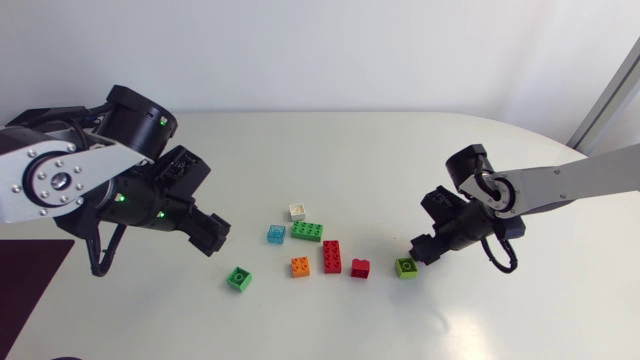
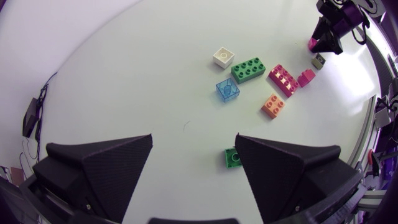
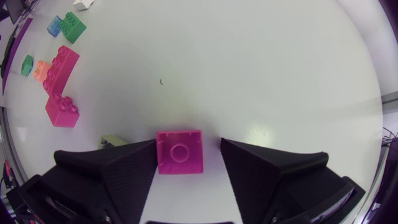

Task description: Sort duplo bricks by size, large to the right and small to the left

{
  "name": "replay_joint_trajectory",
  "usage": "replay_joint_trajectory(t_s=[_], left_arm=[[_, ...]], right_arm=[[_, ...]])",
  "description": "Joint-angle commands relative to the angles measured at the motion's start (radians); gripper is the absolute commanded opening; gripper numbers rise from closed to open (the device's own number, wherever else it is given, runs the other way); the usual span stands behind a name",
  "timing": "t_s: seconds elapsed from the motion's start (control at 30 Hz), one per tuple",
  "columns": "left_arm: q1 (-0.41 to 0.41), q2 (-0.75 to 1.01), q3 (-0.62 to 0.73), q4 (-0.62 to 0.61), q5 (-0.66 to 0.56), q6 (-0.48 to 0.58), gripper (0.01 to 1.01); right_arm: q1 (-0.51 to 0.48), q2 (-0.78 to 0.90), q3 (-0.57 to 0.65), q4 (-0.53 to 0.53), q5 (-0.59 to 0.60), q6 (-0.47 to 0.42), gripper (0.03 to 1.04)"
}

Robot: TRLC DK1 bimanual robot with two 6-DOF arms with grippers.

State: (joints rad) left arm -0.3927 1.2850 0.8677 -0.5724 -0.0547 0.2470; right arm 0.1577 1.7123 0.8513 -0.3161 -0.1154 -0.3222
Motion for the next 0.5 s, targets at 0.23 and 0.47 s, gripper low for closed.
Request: replay_joint_trajectory(t_s=[0.23,0.47], left_arm=[[0.022,-0.058,-0.064,0.016,0.012,0.055,0.923],[0.051,-0.098,-0.099,0.013,0.052,0.074,0.923]], right_arm=[[0.085,-0.177,-0.009,-0.077,0.006,-0.043,0.20],[0.382,-0.261,0.034,-0.255,-0.066,-0.041,0.21]])
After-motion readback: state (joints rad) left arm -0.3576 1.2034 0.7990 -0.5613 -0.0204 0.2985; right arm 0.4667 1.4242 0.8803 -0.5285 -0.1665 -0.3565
